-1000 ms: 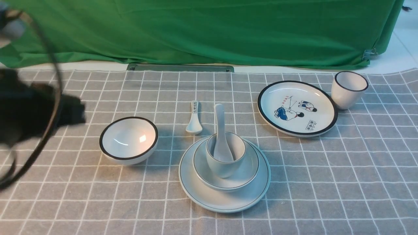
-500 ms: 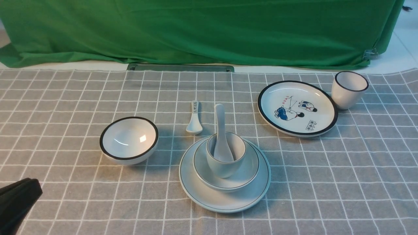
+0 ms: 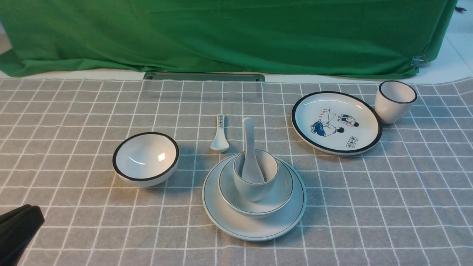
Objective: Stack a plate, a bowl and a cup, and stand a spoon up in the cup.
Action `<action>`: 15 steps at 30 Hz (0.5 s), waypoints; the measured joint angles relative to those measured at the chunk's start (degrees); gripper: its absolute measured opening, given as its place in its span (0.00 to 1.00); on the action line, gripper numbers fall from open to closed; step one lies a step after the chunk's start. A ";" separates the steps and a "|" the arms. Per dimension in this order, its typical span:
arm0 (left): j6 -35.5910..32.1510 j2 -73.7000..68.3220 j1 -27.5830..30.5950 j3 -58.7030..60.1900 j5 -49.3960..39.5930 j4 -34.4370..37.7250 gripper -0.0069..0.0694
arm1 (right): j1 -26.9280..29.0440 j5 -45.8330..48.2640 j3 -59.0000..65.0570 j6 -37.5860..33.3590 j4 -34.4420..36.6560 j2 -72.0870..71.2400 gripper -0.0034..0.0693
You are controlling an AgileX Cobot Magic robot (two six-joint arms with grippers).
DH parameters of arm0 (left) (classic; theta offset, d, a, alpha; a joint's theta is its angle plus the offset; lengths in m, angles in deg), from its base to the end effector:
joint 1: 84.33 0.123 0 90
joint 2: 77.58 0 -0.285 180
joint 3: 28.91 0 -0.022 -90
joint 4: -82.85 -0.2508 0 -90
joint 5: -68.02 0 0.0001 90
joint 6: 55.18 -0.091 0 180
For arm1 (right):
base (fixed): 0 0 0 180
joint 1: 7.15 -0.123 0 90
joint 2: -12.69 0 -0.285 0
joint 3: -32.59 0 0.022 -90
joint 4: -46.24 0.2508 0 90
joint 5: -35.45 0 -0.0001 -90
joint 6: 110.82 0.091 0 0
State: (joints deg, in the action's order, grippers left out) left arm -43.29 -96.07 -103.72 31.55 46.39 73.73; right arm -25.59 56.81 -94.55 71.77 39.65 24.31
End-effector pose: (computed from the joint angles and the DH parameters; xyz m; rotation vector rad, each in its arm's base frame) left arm 0.0593 -0.0152 0.2667 0.2018 1.7452 -0.2392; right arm 0.0281 0.0054 0.3150 -0.2526 1.4771 0.1782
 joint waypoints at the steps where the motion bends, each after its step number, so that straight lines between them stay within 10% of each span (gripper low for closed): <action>1: -0.13 0.07 0.00 0.00 0.46 0.35 0.11 | 0.00 0.00 0.00 0.00 0.00 0.00 0.17; 15: -20.77 10.63 20.29 15.53 14.06 15.72 0.11 | 0.00 0.00 0.00 0.00 0.00 0.00 0.18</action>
State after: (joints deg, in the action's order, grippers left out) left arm -64.05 -85.44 -83.43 47.07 60.45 89.46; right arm -25.59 56.81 -94.55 71.77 39.65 24.31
